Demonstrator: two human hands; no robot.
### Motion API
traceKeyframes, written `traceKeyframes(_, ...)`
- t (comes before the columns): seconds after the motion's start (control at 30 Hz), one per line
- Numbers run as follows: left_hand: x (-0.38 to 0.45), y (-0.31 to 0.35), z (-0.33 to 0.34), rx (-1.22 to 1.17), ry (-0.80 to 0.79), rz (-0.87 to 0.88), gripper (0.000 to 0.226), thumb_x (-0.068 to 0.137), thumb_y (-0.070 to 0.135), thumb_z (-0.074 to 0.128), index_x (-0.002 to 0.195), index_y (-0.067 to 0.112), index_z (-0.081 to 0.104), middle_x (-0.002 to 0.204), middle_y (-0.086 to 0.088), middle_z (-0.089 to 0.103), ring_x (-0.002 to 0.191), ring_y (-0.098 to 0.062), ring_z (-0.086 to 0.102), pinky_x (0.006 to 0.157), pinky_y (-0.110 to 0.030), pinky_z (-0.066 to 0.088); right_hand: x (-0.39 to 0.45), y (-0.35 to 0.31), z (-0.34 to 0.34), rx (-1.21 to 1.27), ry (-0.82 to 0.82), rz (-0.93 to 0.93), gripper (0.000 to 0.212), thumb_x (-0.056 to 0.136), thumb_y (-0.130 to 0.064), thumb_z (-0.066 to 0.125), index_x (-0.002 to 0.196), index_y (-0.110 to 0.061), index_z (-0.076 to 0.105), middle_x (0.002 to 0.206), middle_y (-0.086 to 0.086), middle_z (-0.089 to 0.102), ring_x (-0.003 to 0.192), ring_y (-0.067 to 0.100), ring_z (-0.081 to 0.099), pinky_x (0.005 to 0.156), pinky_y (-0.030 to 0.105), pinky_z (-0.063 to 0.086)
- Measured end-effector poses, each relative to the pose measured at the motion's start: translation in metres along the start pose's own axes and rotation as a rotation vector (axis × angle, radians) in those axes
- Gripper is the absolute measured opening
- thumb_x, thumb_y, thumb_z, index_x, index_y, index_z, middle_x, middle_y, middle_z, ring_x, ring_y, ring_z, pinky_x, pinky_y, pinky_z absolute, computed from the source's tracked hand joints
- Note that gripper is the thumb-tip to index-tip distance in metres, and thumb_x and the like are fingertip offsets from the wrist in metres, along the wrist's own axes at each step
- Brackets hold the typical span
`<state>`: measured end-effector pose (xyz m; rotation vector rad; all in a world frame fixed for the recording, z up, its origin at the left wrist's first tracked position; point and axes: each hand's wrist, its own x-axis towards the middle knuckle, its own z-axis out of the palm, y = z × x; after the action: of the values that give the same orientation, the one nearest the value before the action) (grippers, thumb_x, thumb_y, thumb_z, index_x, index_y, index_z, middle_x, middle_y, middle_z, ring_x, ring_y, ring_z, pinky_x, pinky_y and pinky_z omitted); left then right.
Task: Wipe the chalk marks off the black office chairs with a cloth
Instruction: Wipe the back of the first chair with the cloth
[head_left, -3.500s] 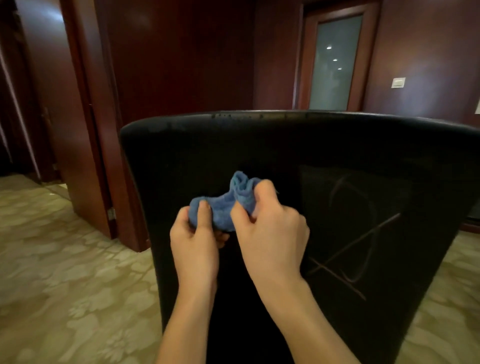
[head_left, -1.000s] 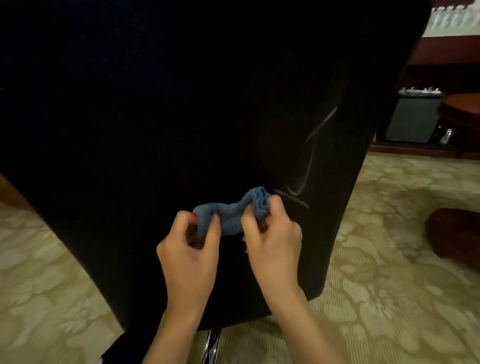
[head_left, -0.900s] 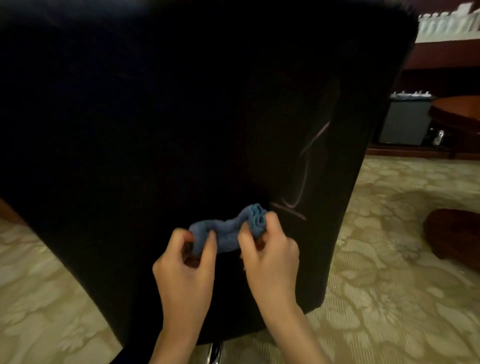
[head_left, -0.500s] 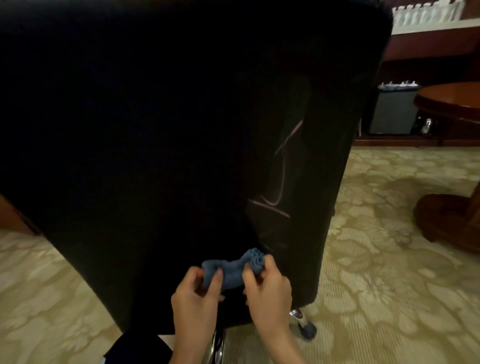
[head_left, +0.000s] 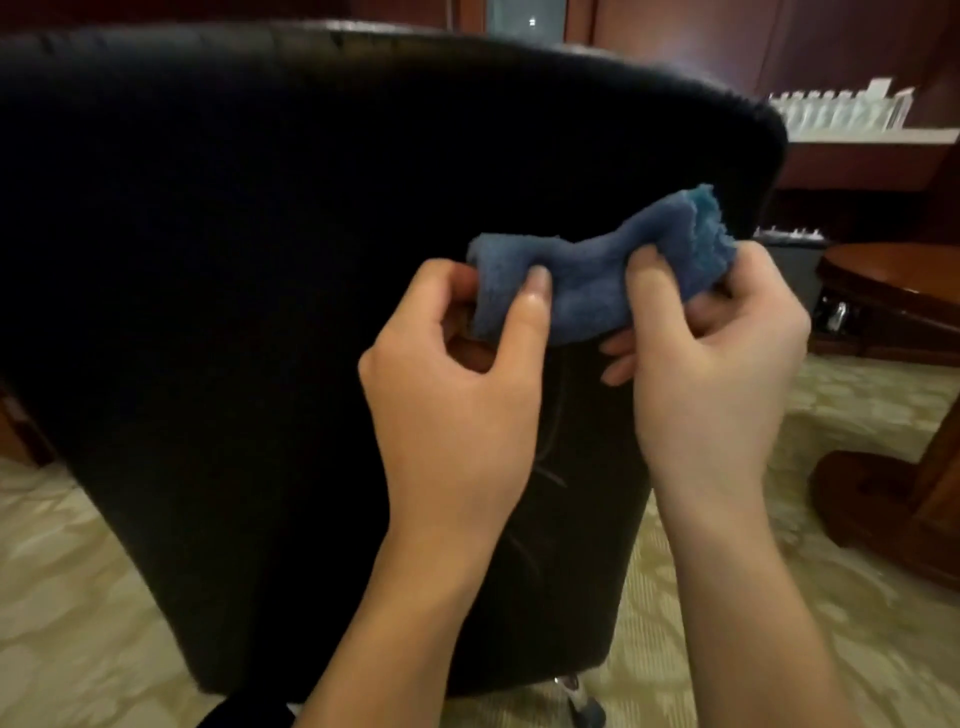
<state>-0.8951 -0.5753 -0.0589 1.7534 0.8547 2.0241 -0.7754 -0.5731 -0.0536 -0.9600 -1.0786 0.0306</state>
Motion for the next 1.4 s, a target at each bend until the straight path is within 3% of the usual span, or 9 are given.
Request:
traceKeyframes(0.07, 0.016, 0.005, 0.006, 0.033, 0.028, 0.021, 0.009, 0.096, 0.029, 0.066, 0.089, 0.024, 0.062, 0.081, 0.01, 0.067, 0.079, -0.003, 0.069, 0.063, -0.028, 0.059, 0.015, -0.001, 0.008, -0.039, 0.041, -0.029, 0.031, 0.09, -0.037, 0.061, 0.081, -0.009, 0.052, 0.062, 0.008, 0.061, 0.055, 0.03, 0.062, 0.055, 0.055, 0.052)
traceKeyframes(0.2, 0.023, -0.005, 0.005, 0.083, 0.073, -0.062, 0.015, 0.092, 0.034, 0.069, 0.082, 0.025, 0.063, 0.073, 0.006, 0.067, 0.068, -0.008, 0.069, 0.058, -0.04, 0.059, 0.015, 0.005, 0.018, -0.083, 0.043, -0.031, 0.031, 0.087, -0.042, 0.059, 0.08, -0.012, 0.05, 0.059, 0.006, 0.06, 0.051, 0.028, 0.062, 0.052, 0.055, 0.05)
traceKeyframes(0.37, -0.006, -0.033, -0.003, 0.16, 0.052, -0.202, 0.016, 0.089, 0.036, 0.069, 0.079, 0.025, 0.063, 0.074, 0.006, 0.066, 0.064, -0.009, 0.067, 0.058, -0.041, 0.059, -0.02, 0.027, 0.022, -0.102, 0.028, -0.001, 0.023, 0.088, -0.038, 0.057, 0.084, -0.016, 0.052, 0.059, -0.006, 0.056, 0.051, 0.009, 0.059, 0.048, 0.038, 0.052)
traceKeyframes(0.57, -0.038, -0.052, -0.013, 0.17, 0.072, -0.416, 0.01, 0.089, 0.03, 0.069, 0.081, 0.03, 0.065, 0.08, 0.008, 0.069, 0.071, -0.005, 0.069, 0.056, -0.021, 0.056, -0.065, 0.046, 0.026, -0.23, -0.009, 0.082, 0.017, 0.087, -0.037, 0.058, 0.085, -0.021, 0.053, 0.06, -0.011, 0.056, 0.054, 0.003, 0.06, 0.049, 0.024, 0.048)
traceKeyframes(0.73, -0.018, -0.015, -0.005, -0.056, 0.115, -0.186, 0.008, 0.095, 0.026, 0.065, 0.088, 0.023, 0.064, 0.082, 0.003, 0.069, 0.075, -0.012, 0.07, 0.061, -0.024, 0.055, -0.024, -0.006, 0.015, -0.093, 0.027, -0.113, 0.021, 0.09, -0.032, 0.061, 0.083, -0.014, 0.053, 0.059, -0.007, 0.055, 0.051, 0.008, 0.057, 0.048, 0.03, 0.048)
traceKeyframes(0.8, -0.012, -0.008, -0.003, -0.118, 0.099, -0.165, 0.006, 0.095, 0.028, 0.065, 0.093, 0.023, 0.064, 0.088, 0.003, 0.07, 0.08, -0.013, 0.071, 0.062, -0.025, 0.057, -0.014, -0.011, 0.015, -0.114, 0.011, -0.142, 0.021, 0.093, -0.032, 0.062, 0.088, -0.014, 0.053, 0.06, -0.005, 0.057, 0.05, 0.011, 0.061, 0.048, 0.039, 0.052)
traceKeyframes(1.0, -0.042, -0.059, -0.009, 0.025, 0.062, -0.349, 0.009, 0.089, 0.025, 0.073, 0.084, 0.025, 0.066, 0.081, 0.004, 0.07, 0.076, -0.01, 0.071, 0.065, -0.04, 0.062, -0.056, 0.048, 0.021, -0.273, -0.103, 0.024, 0.025, 0.087, -0.043, 0.054, 0.098, -0.021, 0.052, 0.07, -0.006, 0.062, 0.059, 0.015, 0.066, 0.053, 0.047, 0.056)
traceKeyframes(1.27, -0.112, -0.106, -0.032, 0.104, 0.035, -0.612, 0.011, 0.092, 0.019, 0.07, 0.082, 0.019, 0.064, 0.076, 0.0, 0.068, 0.072, -0.019, 0.071, 0.054, -0.023, 0.054, -0.136, 0.097, 0.012, -0.307, -0.244, 0.32, 0.021, 0.084, -0.047, 0.053, 0.086, -0.026, 0.05, 0.065, -0.004, 0.062, 0.055, 0.013, 0.065, 0.052, 0.046, 0.056)
traceKeyframes(1.4, -0.081, -0.075, -0.026, 0.008, 0.077, -0.524, 0.006, 0.093, 0.025, 0.067, 0.09, 0.019, 0.066, 0.083, 0.0, 0.07, 0.073, -0.014, 0.07, 0.056, -0.02, 0.051, -0.096, 0.059, 0.012, -0.207, -0.185, 0.21, 0.017, 0.088, -0.035, 0.059, 0.087, -0.019, 0.055, 0.065, -0.001, 0.063, 0.052, 0.013, 0.064, 0.053, 0.045, 0.057)
